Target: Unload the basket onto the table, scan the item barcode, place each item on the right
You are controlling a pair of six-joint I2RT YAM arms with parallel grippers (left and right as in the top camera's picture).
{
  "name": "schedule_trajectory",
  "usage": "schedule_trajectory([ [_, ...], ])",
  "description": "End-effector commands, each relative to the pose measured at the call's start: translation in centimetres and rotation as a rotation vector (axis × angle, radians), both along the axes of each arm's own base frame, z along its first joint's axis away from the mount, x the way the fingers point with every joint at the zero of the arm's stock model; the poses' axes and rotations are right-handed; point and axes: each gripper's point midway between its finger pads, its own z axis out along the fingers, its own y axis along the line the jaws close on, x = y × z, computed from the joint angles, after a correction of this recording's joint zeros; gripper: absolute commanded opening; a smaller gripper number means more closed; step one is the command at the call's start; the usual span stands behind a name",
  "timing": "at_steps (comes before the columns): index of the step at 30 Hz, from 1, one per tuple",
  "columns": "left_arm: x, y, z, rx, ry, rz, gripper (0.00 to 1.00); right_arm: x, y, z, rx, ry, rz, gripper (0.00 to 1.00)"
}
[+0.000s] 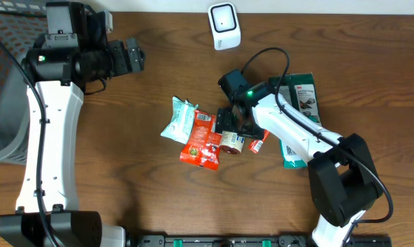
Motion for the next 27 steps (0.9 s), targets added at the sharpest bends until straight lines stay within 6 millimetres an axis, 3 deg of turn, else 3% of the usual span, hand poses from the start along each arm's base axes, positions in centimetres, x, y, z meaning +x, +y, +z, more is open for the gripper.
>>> schedule_trajectory([
  [1,0.1,-0.2,0.2,-0.004,-0.004,-0.014,0.97,0.7,-0.9,-0.1,-0.047,-0.029,-0.023,0.88],
  [27,0.1,-0.2,0.2,-0.004,-0.004,-0.014,0.97,0.0,-0.9,-1.7,-0.045,-0.024,-0.046,0.84],
])
